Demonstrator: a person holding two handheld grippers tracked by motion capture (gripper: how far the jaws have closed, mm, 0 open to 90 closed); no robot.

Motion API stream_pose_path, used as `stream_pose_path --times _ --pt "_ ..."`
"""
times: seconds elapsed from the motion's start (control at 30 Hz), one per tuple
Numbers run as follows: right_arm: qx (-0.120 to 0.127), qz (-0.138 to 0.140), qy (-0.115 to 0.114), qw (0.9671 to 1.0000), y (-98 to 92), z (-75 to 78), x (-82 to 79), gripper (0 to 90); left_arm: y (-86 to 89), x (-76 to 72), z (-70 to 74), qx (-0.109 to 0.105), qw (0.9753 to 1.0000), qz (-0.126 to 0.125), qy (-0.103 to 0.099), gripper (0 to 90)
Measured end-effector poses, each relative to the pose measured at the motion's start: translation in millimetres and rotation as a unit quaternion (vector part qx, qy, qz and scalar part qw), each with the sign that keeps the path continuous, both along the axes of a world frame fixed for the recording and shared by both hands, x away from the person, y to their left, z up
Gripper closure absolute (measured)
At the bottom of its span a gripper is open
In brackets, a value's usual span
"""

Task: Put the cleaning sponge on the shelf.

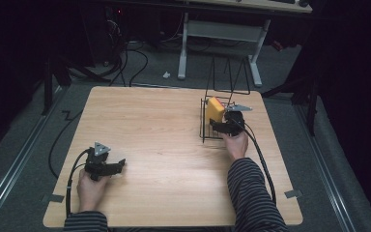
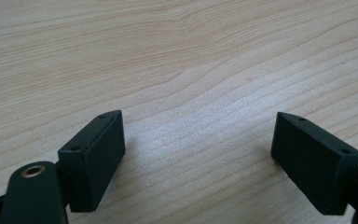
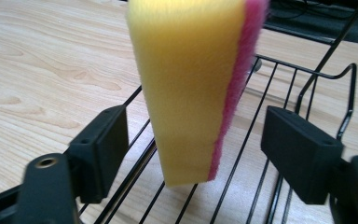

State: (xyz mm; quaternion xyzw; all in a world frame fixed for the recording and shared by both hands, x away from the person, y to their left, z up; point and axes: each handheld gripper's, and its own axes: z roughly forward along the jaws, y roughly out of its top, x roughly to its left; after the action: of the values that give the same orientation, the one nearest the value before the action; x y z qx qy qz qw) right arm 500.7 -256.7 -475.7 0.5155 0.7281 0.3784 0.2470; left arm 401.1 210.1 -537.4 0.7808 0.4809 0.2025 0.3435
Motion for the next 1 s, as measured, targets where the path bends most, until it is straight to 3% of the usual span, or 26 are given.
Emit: stream_pose_path --times 0.43,0.6,0.8,0.87,1.0 --pt "0.007 0.02 0.003 0.9998 -1.4 11.3 -10.9 18.2 0.2 0.0 0.1 -0.001 1.0 0.0 0.0 18.2" --pt "0.001 0.019 0.002 0.9998 -3.2 15.5 -14.3 16.7 0.2 0.0 0.1 0.0 1.0 0.0 0.0 18.2" --pt "0.008 0.02 0.0 0.9998 -6.7 21.6 -21.3 16.3 0.2 0.1 0.1 -0.001 1.0 0.0 0.0 18.1" --pt "0.012 0.017 -0.012 0.9997 -9.4 23.7 -26.3 17.2 0.2 0.0 0.0 -0.001 1.0 0.0 0.0 18.2" --pt "0.015 0.014 -0.007 0.9998 -14.9 24.1 -31.6 16.8 0.2 0.0 0.0 -0.001 1.0 0.0 0.0 18.1"
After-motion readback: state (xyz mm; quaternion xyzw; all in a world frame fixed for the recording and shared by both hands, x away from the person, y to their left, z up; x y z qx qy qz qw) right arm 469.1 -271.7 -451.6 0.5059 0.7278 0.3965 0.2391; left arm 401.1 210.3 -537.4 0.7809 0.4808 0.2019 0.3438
